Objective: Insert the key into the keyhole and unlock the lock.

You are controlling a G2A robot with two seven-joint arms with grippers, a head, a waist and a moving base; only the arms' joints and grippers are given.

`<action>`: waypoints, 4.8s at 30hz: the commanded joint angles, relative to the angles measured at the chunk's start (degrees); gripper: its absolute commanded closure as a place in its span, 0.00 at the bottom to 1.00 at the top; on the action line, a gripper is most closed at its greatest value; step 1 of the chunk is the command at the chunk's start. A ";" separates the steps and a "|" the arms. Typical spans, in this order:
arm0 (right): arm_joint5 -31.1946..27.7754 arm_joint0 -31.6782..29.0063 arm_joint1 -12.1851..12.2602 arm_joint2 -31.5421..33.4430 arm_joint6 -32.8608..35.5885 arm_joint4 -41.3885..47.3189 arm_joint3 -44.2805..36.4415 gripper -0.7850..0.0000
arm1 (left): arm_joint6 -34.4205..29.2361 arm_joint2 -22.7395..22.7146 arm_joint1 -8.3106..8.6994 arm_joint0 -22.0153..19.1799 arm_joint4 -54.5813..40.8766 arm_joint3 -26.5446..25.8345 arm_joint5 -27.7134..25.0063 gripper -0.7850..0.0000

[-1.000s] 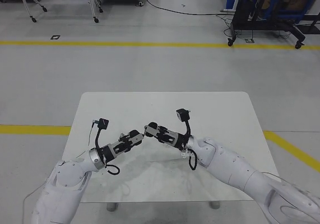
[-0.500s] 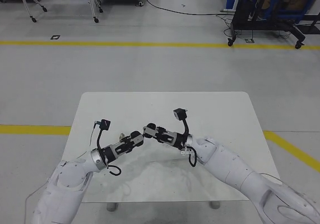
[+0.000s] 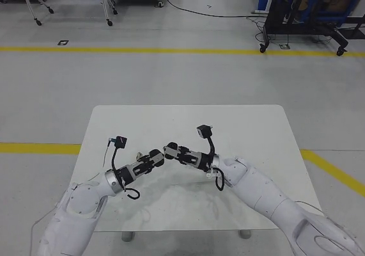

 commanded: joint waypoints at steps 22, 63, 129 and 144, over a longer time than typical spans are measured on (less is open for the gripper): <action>0.00 -2.19 -2.14 6.59 7.17 0.93 0.68 1.00 | -1.17 0.59 0.60 -0.06 -0.38 -0.06 -0.99 0.79; 0.00 -5.02 -4.66 14.93 14.33 0.88 1.09 0.00 | 1.45 0.57 1.43 0.20 -1.50 -0.50 -2.42 1.00; 0.00 5.31 8.49 -8.60 24.86 12.68 -6.39 1.00 | -19.63 2.52 4.97 -2.93 -4.49 0.04 -0.08 1.00; 0.00 4.58 9.72 -8.13 24.86 16.87 -6.75 1.00 | -16.50 2.14 5.47 -2.38 -4.56 -0.34 -0.81 0.29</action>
